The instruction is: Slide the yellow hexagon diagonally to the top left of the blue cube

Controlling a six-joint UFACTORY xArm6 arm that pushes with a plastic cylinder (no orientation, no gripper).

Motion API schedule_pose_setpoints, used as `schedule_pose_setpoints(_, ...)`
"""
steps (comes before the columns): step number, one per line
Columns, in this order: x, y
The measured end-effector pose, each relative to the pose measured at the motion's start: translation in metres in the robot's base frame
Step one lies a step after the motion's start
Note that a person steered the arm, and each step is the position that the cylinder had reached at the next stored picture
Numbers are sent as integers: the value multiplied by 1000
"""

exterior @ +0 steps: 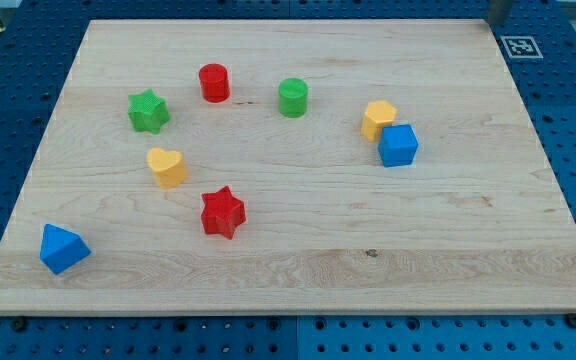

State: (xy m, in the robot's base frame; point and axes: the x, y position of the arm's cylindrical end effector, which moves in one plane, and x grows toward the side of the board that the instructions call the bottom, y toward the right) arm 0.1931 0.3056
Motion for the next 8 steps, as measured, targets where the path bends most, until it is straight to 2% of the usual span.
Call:
schedule_pose_setpoints(1, 3, -6)
schedule_pose_setpoints(2, 26, -21)
schedule_pose_setpoints(4, 134, -74)
schedule_pose_setpoints(6, 145, -91)
schedule_pose_setpoints(8, 178, -153)
